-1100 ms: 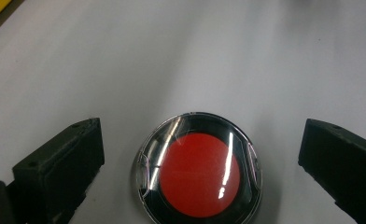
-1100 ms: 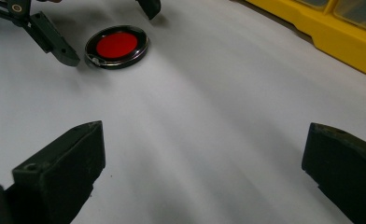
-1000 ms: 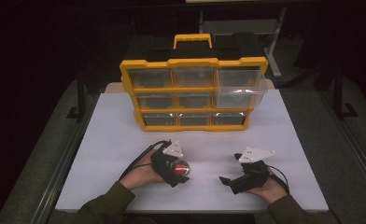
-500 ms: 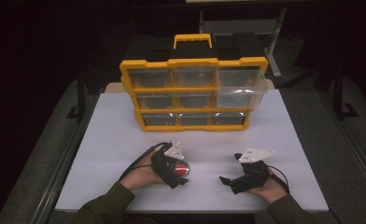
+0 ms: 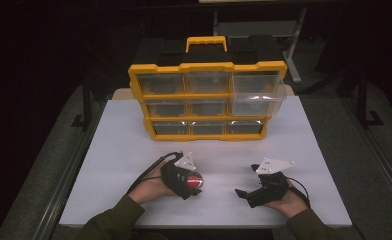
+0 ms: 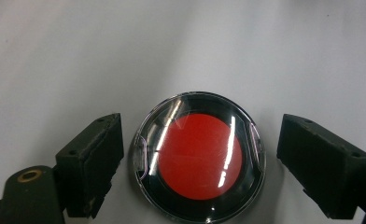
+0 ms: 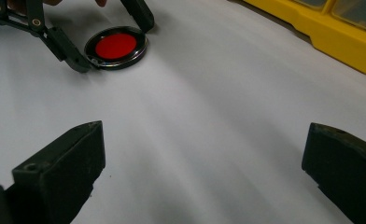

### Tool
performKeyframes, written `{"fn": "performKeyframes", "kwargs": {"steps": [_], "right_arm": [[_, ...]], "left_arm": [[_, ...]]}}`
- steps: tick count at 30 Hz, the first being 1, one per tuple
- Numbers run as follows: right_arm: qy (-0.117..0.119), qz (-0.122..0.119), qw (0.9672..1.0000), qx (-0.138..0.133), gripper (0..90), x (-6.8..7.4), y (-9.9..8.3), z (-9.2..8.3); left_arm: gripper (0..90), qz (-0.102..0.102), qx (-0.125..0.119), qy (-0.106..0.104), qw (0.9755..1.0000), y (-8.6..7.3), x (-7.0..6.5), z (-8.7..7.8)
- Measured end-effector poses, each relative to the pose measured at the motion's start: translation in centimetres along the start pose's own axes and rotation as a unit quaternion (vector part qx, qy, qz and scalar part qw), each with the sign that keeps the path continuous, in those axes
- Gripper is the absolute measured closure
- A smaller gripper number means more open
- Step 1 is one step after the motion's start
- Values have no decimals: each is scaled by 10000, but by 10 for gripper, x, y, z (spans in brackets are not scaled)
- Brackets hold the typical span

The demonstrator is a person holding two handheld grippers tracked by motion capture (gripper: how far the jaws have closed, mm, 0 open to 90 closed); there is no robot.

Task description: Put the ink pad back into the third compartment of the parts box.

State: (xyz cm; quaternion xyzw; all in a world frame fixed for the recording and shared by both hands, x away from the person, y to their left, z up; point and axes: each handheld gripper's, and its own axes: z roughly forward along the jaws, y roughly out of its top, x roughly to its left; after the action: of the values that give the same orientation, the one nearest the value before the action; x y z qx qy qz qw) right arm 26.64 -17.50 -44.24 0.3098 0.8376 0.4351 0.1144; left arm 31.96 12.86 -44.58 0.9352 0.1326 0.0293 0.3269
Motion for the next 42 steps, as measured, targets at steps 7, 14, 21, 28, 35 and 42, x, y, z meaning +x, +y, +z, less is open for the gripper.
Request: {"fn": "performKeyframes", "kwargs": {"steps": [7, 14, 21, 28, 35, 42], "right_arm": [[1, -3, 10000, 2, 0, 0, 0, 0], [1, -4, 10000, 4, 0, 0, 0, 0], [2, -6, 10000, 6, 0, 0, 0, 0], [6, -19, 10000, 7, 0, 1, 0, 0], [-8, -4, 10000, 23, 0, 1, -1, 1], [-2, -11, 10000, 19, 0, 1, -2, 1]], "left_arm": [[198, -1, -8, 35, 10000, -1, 1, -2], [248, 6, -12, 58, 10000, -1, 0, -3], [279, 42, 1, 46, 10000, -1, 0, -4], [293, 45, -6, 61, 10000, -1, -1, -4], [298, -9, 24, 82, 10000, 0, -1, -5], [299, -83, -62, 53, 9999, 1, 2, -8]]}}
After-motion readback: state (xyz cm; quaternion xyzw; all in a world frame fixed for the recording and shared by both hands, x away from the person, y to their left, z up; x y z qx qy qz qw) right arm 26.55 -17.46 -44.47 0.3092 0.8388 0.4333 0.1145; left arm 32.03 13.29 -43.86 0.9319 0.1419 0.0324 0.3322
